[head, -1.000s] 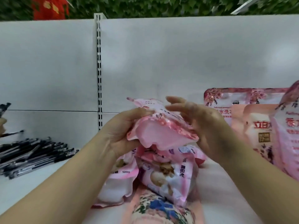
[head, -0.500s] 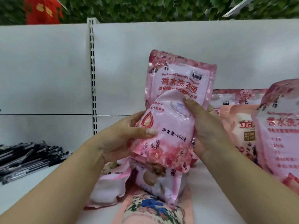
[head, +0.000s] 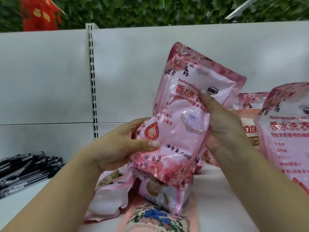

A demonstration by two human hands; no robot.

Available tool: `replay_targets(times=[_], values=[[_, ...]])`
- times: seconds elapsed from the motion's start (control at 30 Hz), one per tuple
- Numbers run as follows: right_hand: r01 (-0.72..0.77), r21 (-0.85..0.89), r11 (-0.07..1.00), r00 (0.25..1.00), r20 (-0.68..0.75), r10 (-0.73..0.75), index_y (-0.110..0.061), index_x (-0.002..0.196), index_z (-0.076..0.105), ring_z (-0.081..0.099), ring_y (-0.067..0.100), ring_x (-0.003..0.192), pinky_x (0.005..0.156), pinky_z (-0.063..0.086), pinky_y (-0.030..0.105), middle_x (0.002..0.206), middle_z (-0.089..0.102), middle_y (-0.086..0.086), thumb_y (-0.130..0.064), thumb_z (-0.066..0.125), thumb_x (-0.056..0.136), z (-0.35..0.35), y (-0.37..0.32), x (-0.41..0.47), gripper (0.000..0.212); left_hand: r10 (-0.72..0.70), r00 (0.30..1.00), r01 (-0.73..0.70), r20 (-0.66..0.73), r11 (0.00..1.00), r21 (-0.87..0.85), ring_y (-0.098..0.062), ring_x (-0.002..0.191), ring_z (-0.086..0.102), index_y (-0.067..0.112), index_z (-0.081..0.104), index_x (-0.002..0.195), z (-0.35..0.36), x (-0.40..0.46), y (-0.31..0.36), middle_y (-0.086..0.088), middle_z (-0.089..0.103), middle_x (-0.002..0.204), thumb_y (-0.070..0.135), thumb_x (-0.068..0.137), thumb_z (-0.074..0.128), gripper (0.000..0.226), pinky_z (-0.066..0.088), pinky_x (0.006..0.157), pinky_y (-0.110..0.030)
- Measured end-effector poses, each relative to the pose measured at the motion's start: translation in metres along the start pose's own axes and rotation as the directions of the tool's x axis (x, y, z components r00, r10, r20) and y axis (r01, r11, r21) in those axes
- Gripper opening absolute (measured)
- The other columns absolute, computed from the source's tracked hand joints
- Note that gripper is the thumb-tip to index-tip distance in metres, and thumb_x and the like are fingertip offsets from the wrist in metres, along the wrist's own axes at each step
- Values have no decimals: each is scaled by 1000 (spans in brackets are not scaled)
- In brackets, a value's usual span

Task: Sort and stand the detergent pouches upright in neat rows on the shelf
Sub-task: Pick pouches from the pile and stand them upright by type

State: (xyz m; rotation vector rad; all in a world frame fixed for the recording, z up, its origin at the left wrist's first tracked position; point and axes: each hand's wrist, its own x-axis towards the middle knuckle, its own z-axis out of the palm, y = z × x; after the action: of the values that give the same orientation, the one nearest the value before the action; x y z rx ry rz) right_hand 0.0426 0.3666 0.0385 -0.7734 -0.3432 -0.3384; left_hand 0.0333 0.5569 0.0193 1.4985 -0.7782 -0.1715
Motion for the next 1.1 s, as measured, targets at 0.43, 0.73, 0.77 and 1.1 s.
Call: replay_targets(times=[0.43,0.73,0.77,1.1], values=[[254,-541,802,961,45,-274,-30,145,10,28,23,137,110,28,47,153,17,6,-28,78,62,6,-12,-6,108,240,943,-119,-229,889,442,-20,82,71,38,73,87,-18,-20,22,-2,74,91,51,19,90,71,57,68,-27],[266,-708,654,957,273,-94,-14,73,66,70,33,76,75,55,53,77,73,11,-21,76,73,38,-23,15,12,249,886,-103,-390,928,359,-18,75,71,31,77,79,-42,-31,29,-5,74,87,40,5,91,75,55,59,-22],[233,-666,709,967,236,-96,-12,72,67,70,33,74,74,56,53,76,72,11,-17,76,73,35,-18,21,10,248,880,-101,-405,931,350,-19,76,71,30,77,79,-44,-32,29,-5,74,88,40,7,92,75,55,59,-22],[-26,-849,528,949,146,281,-19,91,61,56,18,97,80,45,29,109,62,4,-36,60,85,-3,46,57,18,110,669,-28,-735,992,124,-10,39,61,17,63,88,-64,-40,26,0,66,50,-16,74,55,37,45,35,-16]])
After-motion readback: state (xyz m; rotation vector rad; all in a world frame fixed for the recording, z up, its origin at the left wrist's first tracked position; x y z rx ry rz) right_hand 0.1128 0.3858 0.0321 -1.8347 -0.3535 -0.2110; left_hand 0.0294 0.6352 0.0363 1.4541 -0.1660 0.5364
